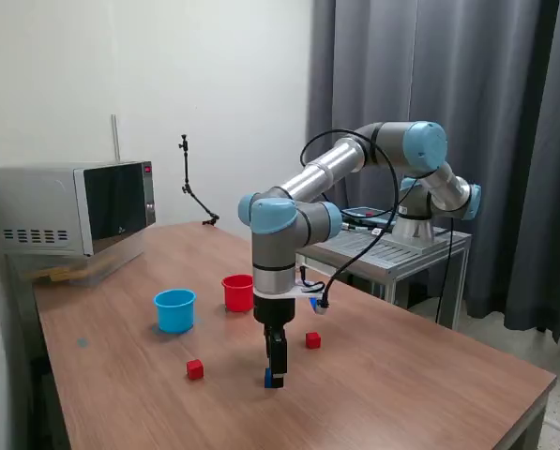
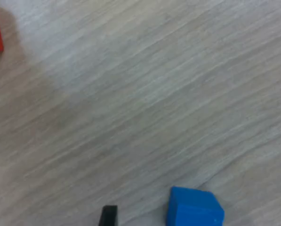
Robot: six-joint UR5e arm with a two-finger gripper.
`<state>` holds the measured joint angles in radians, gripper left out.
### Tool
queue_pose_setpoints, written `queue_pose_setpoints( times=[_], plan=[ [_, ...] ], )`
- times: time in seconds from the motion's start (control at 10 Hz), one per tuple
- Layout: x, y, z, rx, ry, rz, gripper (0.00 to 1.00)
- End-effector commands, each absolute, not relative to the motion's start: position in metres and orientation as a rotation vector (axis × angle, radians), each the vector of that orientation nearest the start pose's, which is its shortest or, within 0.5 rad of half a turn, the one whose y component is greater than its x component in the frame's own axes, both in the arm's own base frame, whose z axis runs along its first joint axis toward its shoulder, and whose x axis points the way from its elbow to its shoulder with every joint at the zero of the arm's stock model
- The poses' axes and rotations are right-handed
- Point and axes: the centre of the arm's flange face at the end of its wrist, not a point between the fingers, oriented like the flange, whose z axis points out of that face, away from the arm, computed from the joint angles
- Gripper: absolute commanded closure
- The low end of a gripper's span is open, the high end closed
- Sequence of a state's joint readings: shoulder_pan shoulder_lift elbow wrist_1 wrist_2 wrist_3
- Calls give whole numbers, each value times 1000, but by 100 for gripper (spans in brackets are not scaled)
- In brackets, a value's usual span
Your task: Place red objects in the red bin, and blue objects in the blue bin.
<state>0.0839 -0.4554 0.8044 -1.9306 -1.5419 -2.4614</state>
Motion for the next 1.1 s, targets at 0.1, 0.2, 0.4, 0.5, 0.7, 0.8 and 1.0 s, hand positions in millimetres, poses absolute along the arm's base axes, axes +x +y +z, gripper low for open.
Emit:
queue_pose_setpoints(
  times=[0.1, 0.2, 0.4, 0.5, 0.7, 0.8, 1.0],
  plan=[
    [-835, -205, 114, -1471, 2792, -40, 0],
    [-835, -204, 112, -1470, 2791, -43, 0],
    [-834, -204, 110, -1468, 2788, -49, 0],
    [-834, -203, 110, -1468, 2788, -46, 0],
    [-834, -204, 110, -1469, 2789, -48, 0],
    [-834, -204, 110, -1468, 2788, -49, 0],
    [-834, -205, 111, -1474, 2788, -47, 0]
  ],
)
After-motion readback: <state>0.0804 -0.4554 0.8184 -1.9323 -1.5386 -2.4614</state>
